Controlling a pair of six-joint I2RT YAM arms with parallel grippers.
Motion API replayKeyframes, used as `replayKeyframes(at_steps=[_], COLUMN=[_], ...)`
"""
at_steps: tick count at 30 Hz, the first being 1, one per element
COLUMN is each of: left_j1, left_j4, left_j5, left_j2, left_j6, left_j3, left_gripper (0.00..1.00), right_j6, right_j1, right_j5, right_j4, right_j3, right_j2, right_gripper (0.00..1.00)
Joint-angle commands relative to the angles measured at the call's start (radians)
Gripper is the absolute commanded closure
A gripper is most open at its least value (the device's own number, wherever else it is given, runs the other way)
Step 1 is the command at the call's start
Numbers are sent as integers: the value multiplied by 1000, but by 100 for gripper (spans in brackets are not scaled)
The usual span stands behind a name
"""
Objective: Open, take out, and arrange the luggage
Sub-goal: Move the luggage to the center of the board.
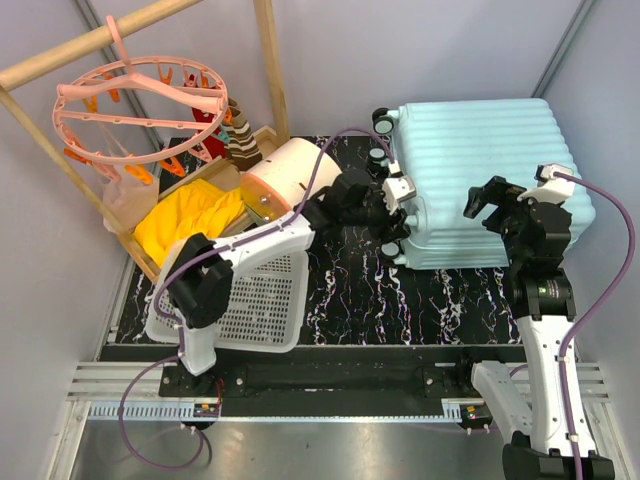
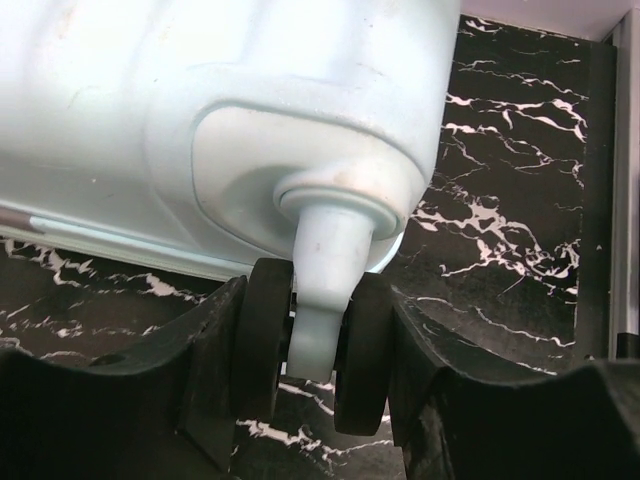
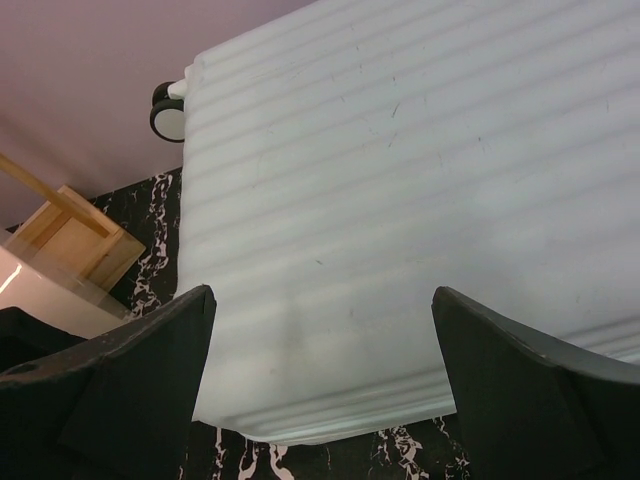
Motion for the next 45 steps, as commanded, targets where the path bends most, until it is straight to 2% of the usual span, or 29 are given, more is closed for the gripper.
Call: replayKeyframes(at_steps=[1, 6, 10, 22, 24, 30, 32, 34, 37, 40, 43, 45], left_j1=[150, 178, 199, 239, 238, 241, 242, 242, 241, 241, 241, 241], left_j4=[20, -2, 9, 60, 58, 40, 40, 40, 40, 38, -12, -29], left_j5=[-293, -318, -375, -376, -394, -417, -413, -329, -280, -267, -281, -281], left_j2=[-91, -110, -151, -305, -321, -334, -328, -311, -288, -260, -234, -210], left_j6=[-48, -69, -89, -105, -105, -108, -112, -108, -117, -126, -126, -126], left_j3=[-30, -49, -90, -218, -231, -238, -234, -212, -193, -166, -118, -97], left_gripper=[100, 100, 100, 100, 100, 100, 100, 100, 100, 100, 100, 100], right_j6=[0, 8, -14, -55, -60, -25, -11, 60, 127, 146, 115, 100], right_j1=[4, 4, 2, -54, -105, -258, -263, -263, -263, -263, -278, -335], right_j5=[30, 16, 116, 217, 216, 89, 79, 64, 58, 91, 174, 106], right_j4=[13, -71, -131, -119, -107, -73, -74, -71, -71, -68, -53, -47], right_j3=[18, 98, 192, 331, 335, 337, 332, 285, 224, 159, 142, 177], right_j2=[19, 131, 235, 371, 389, 458, 461, 402, 333, 291, 327, 395], right_gripper=[0, 0, 0, 0, 0, 0, 0, 0, 0, 0, 0, 0])
